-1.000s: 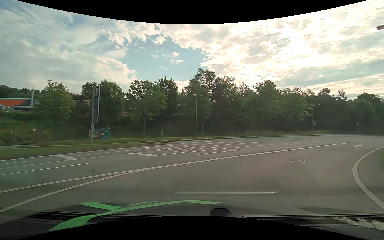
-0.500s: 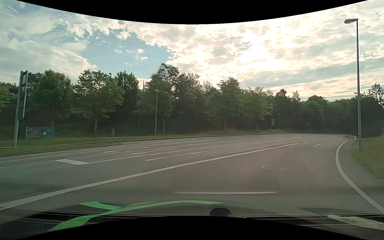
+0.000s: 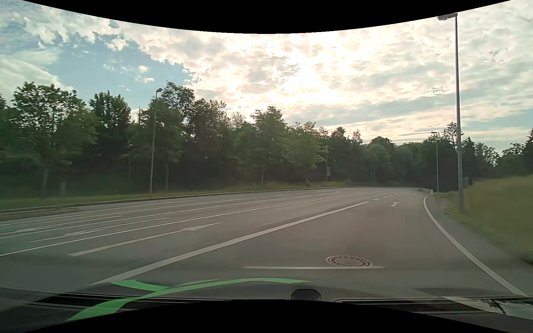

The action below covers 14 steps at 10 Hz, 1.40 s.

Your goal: Follow the waypoints while adhering to traffic rules and regulations

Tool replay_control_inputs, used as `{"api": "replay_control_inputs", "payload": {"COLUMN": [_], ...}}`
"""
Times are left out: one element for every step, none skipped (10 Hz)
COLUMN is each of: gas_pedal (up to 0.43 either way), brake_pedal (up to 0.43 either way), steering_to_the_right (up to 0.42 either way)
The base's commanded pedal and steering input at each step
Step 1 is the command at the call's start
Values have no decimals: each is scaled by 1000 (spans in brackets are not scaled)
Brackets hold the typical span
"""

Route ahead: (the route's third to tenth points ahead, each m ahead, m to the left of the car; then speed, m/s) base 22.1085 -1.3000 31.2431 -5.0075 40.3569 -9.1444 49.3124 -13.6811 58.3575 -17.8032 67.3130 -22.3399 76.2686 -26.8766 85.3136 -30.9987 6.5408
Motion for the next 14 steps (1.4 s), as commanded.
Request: {"api": "replay_control_inputs", "payload": {"gas_pedal": [268,268,268,280,287,287,287,299,299,299,299,299,299,299], "brake_pedal": [0,0,0,0,0,0,0,0,0,0,0,0,0,0], "steering_to_the_right": [199,188,174,158,150,147,146,144,135,121,114,108,101,95]}}
